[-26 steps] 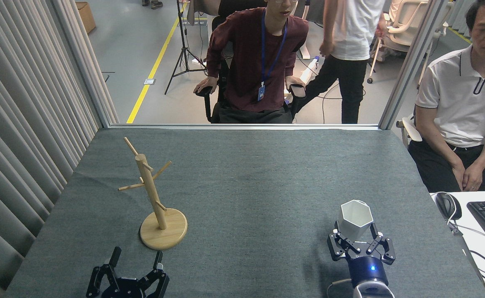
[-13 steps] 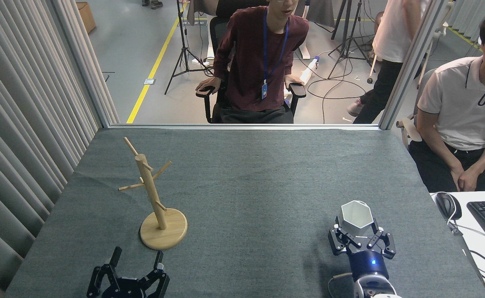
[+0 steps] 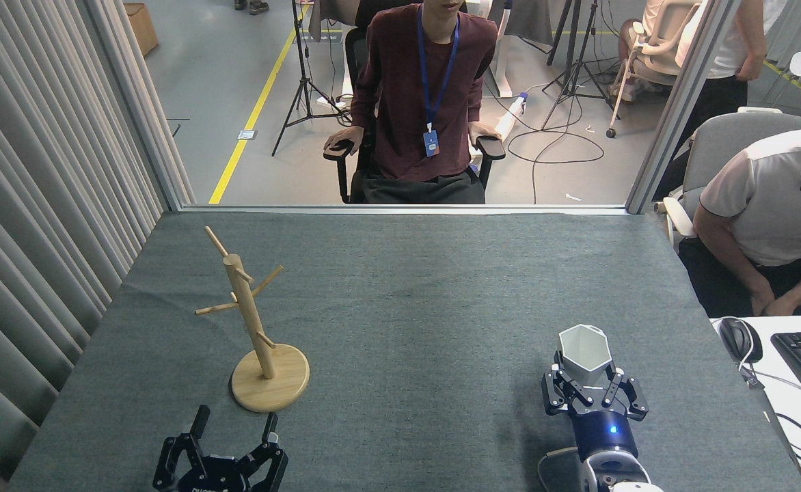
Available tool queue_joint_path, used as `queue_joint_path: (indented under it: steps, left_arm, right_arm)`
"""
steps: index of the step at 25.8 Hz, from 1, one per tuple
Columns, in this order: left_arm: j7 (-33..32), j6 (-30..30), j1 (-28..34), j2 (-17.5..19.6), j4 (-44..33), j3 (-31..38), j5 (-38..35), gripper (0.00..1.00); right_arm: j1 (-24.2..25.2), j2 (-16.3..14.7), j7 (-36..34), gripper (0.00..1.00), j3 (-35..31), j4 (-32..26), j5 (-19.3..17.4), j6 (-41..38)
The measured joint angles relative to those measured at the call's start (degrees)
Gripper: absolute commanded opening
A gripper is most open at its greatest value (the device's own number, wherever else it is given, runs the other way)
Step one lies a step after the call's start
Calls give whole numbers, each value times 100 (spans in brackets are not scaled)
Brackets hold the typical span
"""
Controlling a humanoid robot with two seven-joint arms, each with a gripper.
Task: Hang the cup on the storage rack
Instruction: 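Lift the cup and carry it toward the left gripper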
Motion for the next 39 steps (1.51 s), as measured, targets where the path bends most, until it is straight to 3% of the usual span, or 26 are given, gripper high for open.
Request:
queue_joint_path:
  steps: [6,11,17,28,39]
  left_arm:
    - [-24,-18,-53,4,1,-332,-61,98]
    - [-22,-60,-161,42,55,-1163,-480,99]
    - [-12,-57,-521,-14,538,-1942,-1348,98]
    - [-18,-27,-724,-29,812,-2108,-1487,99]
    - [9,-7,-733,-35,801,-2099,-1473,99]
  right_arm:
    - [530,-30,-86,71,-10,-1140,8,-207]
    - [912,22,-97,71,-3,-2163,10,-294]
    - [1376,481,-106,72,399,-3175,151,-432]
    - [1730,1296,-72,72,1530,-3389,1301,-429]
    - [2190,1492,-156,73,1961,-3416,1682,-415]
